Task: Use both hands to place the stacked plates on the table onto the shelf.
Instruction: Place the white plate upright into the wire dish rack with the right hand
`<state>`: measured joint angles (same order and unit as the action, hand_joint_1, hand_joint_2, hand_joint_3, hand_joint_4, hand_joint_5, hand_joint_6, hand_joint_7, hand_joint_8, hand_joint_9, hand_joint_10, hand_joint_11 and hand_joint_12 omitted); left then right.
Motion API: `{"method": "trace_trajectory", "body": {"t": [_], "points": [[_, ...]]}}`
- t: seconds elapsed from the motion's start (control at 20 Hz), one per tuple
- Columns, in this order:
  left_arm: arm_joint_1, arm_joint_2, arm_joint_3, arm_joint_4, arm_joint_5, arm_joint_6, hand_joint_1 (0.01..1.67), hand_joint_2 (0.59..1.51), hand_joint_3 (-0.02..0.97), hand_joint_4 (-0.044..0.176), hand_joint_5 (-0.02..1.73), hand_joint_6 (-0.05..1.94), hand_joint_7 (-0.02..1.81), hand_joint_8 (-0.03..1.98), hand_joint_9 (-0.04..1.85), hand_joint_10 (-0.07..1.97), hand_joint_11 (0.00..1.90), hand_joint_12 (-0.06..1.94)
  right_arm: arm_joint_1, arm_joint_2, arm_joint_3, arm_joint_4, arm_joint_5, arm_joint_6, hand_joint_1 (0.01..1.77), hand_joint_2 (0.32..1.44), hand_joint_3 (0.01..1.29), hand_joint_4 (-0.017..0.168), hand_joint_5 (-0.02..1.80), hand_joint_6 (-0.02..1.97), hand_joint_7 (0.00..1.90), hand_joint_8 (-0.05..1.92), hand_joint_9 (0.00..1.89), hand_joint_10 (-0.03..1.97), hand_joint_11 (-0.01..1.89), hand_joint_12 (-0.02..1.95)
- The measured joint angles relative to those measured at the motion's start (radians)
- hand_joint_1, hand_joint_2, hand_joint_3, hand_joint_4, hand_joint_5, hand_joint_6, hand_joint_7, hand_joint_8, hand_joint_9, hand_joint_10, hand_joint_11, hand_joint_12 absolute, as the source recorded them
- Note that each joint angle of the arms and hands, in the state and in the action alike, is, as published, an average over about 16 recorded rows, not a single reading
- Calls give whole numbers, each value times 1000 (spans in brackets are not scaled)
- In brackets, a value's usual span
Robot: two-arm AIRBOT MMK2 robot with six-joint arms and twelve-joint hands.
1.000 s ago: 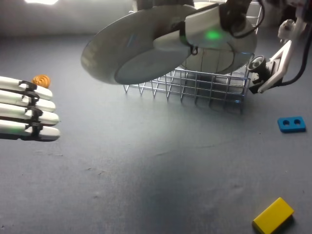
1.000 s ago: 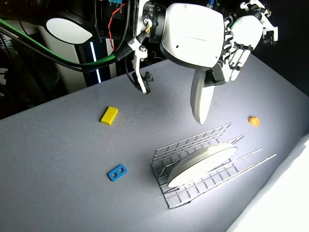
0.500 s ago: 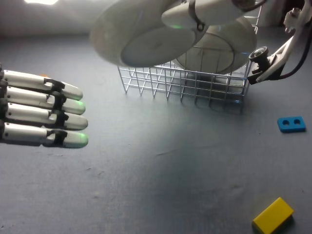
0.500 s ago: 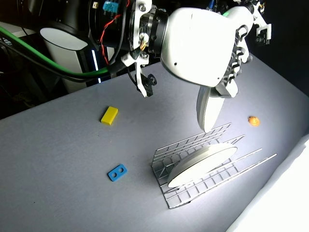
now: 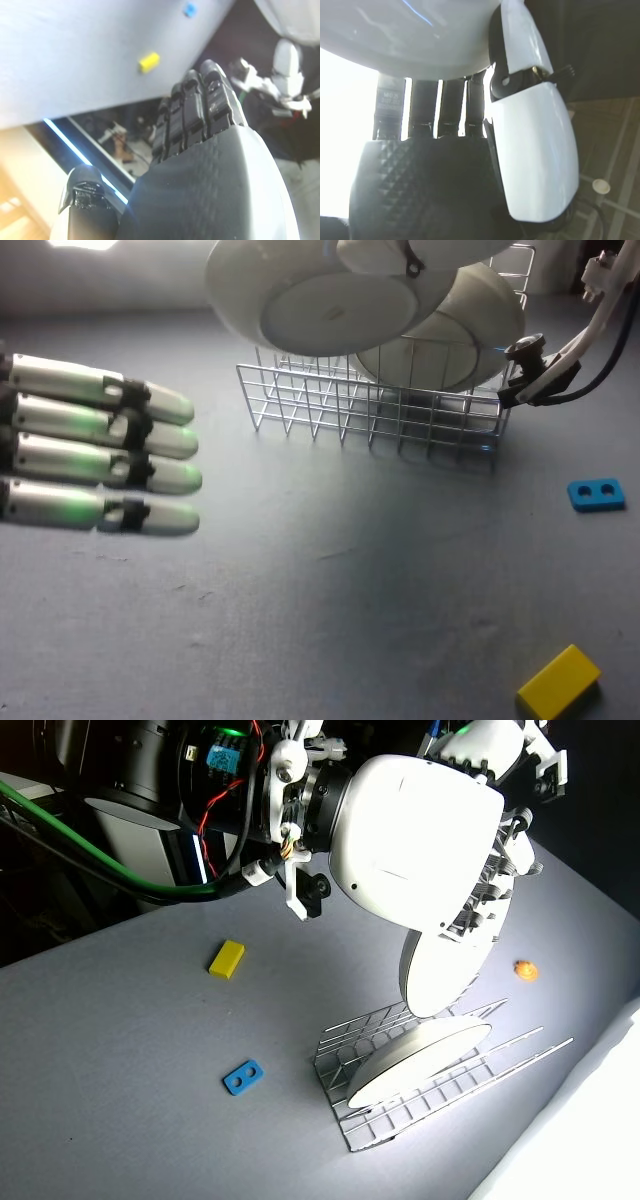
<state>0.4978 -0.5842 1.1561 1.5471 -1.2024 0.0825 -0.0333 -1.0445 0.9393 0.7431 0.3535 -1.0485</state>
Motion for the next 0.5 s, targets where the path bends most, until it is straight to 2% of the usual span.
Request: {"method": "trace_trajectory", "body": {"t": [0.25,0.5], "points": [[-28,8,-11,3,-22,-5,13,1113,14,7,82,12,113,7,111,7,18,249,-8,-10,15,52,8,-2,1264,1053,14,-9,784,1072,1044,990,1105,684,830,1298],[-20,14,-13,6,-55,-12,13,1113,14,7,80,12,110,7,108,7,18,243,-21,-25,35,96,16,-5,1262,1068,14,-9,761,1084,1012,1043,1067,773,804,1347]]}}
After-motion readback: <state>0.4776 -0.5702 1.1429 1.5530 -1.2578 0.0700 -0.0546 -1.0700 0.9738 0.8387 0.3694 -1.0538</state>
